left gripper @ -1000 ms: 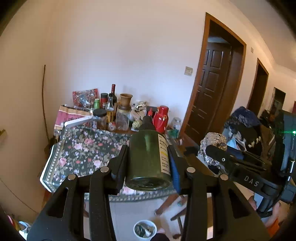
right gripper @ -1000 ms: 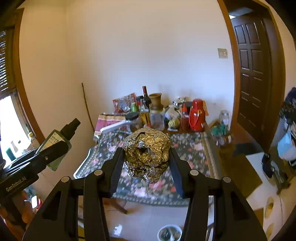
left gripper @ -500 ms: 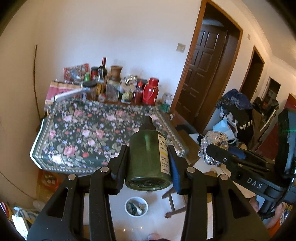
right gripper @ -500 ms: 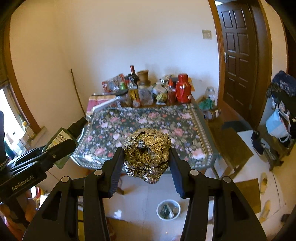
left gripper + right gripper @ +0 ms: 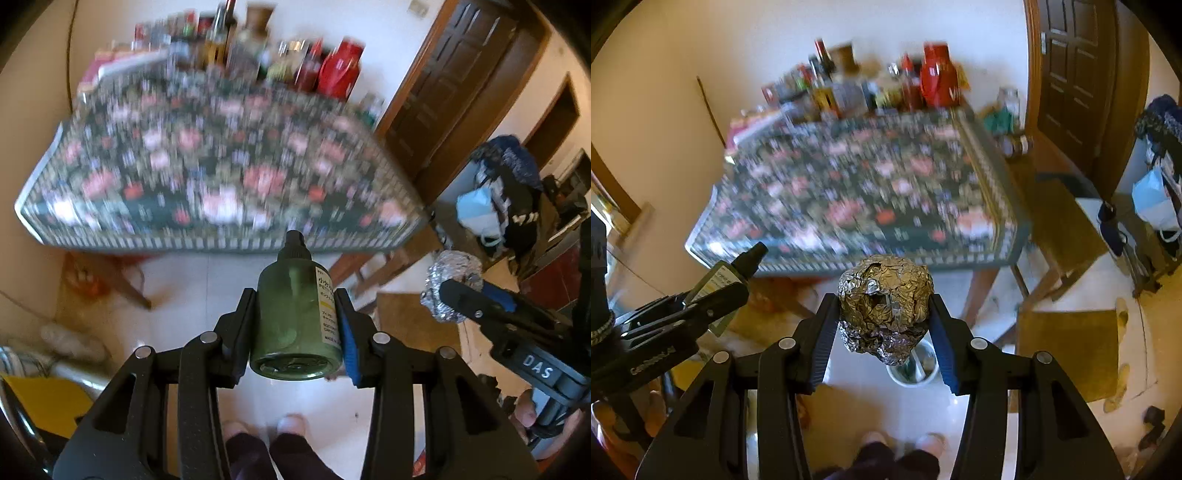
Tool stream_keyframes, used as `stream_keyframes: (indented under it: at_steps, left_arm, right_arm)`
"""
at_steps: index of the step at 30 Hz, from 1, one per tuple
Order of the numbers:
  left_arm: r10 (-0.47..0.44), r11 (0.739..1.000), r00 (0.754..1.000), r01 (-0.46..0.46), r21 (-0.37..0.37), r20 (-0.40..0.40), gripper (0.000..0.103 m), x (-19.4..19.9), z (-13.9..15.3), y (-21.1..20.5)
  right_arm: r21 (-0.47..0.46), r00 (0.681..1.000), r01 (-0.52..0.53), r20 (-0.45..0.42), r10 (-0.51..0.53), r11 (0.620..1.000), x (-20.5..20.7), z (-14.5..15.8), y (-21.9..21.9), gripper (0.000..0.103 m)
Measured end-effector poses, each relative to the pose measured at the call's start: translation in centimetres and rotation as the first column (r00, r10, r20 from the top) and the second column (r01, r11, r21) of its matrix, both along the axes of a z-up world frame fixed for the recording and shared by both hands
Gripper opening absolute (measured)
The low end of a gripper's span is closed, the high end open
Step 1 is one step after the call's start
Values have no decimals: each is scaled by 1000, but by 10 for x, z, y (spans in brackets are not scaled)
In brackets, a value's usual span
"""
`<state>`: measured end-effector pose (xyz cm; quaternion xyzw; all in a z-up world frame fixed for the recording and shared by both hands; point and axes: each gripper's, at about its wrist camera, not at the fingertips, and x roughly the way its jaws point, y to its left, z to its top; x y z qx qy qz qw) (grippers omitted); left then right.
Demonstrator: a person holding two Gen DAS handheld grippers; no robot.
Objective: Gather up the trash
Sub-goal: 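Lift the foil ball and green bottle and carry them over the bucket, then open both tools to drop the foil ball and green bottle into the bucket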
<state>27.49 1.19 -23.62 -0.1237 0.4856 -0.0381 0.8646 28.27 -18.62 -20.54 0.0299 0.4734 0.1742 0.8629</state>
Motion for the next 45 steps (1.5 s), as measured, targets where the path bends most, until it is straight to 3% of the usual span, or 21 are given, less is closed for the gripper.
stream_keyframes:
  at_steps: [6, 12, 17, 20, 24, 31, 33, 35, 37, 40, 45]
  left_arm:
    - [11, 1000, 984, -11, 2, -176, 41, 11, -109, 1]
    - [15, 1000, 961, -18, -11, -275, 41, 19, -193, 6]
    - [18, 1000, 953, -18, 3, -303, 41, 26, -241, 9]
    - [17, 1000, 947, -14, 12, -321, 41, 35, -263, 7]
    - [-2, 1000, 937, 2, -2, -349, 41, 48, -282, 0]
    - [-48, 998, 919, 32, -47, -390, 44, 75, -299, -22]
    - [-51, 998, 907, 57, 2, -418, 53, 82, -301, -29]
    - [-46, 996, 911, 74, 53, -411, 54, 84, -295, -35]
    - [-47, 996, 912, 75, 53, -409, 54, 84, -290, -38]
    - [-39, 996, 915, 66, 55, -402, 54, 80, -270, -37]
    - [-4, 995, 940, 39, 96, -341, 54, 64, -204, -37]
  right_arm:
    - [-22, 993, -20, -115, 17, 1000, 17, -78, 1, 45]
    - [-62, 975, -83, -214, 68, 995, 40, -166, 16, 45]
    - [-47, 960, -138, -252, 122, 989, 54, -223, 30, 48]
    - [-35, 949, -166, -276, 150, 986, 61, -246, 37, 57]
    - [-67, 935, -157, -332, 127, 985, 69, -268, 37, 59]
    - [-59, 926, -101, -372, 72, 993, 79, -269, 11, 59]
    - [-71, 929, -90, -366, 58, 993, 80, -262, 6, 59]
    - [-79, 932, -82, -358, 48, 993, 82, -256, 3, 59]
    - [-77, 936, -76, -349, 45, 994, 84, -248, -2, 59]
    - [-66, 942, -71, -331, 46, 995, 83, -229, -8, 59]
    - [-45, 953, -74, -298, 57, 996, 75, -189, -13, 59]
